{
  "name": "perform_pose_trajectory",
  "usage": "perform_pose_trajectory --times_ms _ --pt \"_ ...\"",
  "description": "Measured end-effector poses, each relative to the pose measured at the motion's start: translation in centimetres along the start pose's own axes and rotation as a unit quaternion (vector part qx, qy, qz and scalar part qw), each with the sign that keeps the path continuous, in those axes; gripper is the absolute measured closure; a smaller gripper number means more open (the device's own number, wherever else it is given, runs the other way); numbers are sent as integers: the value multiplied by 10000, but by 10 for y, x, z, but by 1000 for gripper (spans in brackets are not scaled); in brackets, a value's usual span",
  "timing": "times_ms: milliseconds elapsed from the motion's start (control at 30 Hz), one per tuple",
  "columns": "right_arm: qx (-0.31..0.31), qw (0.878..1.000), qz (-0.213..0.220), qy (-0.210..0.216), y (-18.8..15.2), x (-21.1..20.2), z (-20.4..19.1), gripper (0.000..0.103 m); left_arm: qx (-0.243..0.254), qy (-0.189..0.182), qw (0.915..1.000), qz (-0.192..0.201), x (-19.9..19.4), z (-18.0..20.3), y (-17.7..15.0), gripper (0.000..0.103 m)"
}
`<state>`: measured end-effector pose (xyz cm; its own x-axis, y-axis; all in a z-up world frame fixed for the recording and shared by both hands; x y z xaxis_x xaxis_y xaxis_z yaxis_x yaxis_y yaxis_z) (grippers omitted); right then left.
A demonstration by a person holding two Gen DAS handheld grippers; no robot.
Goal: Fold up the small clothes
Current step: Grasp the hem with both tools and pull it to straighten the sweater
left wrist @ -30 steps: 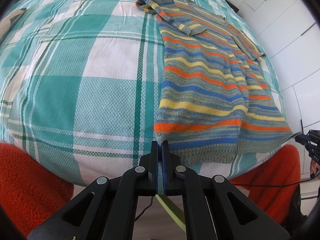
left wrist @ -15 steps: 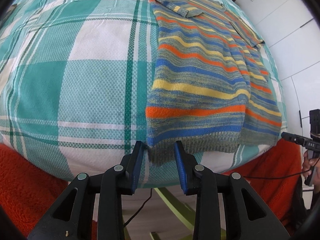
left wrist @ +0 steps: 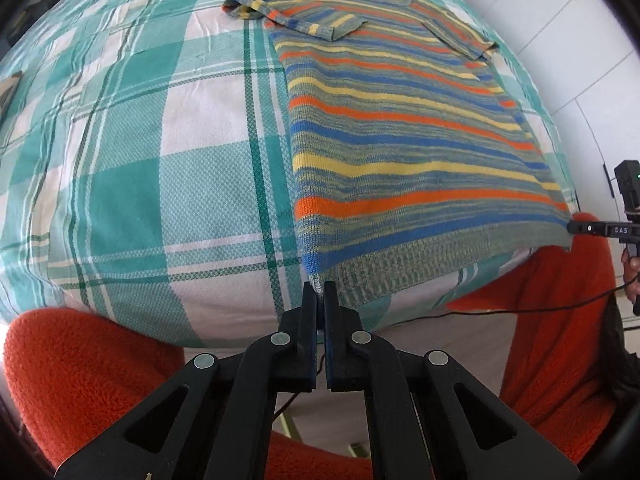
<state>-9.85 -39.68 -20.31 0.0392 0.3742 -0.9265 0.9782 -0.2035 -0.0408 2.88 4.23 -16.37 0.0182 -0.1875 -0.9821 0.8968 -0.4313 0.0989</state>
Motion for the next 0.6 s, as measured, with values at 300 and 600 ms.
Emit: perform_pose_trajectory --times_ms 300,600 --pt "36 9958 -370 -832 25 46 13 98 -463 348 9970 -507 61 -16 5 103" --pt "34 9950 -266 -957 16 41 8 82 -785 507 9938 -606 56 -41 -1 90"
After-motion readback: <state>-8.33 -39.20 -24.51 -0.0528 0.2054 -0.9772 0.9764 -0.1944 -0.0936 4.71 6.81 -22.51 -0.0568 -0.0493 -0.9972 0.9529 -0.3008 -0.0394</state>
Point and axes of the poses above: each gripper's, at about its wrist camera, not at the fingertips, and x roughly the way its jaws point, z to its right, y to its top, the point moved 4 cm from there along x, roughly the way its jaws point, and after that the axes turned 7 degrees about -z, right-handed, at the moved point
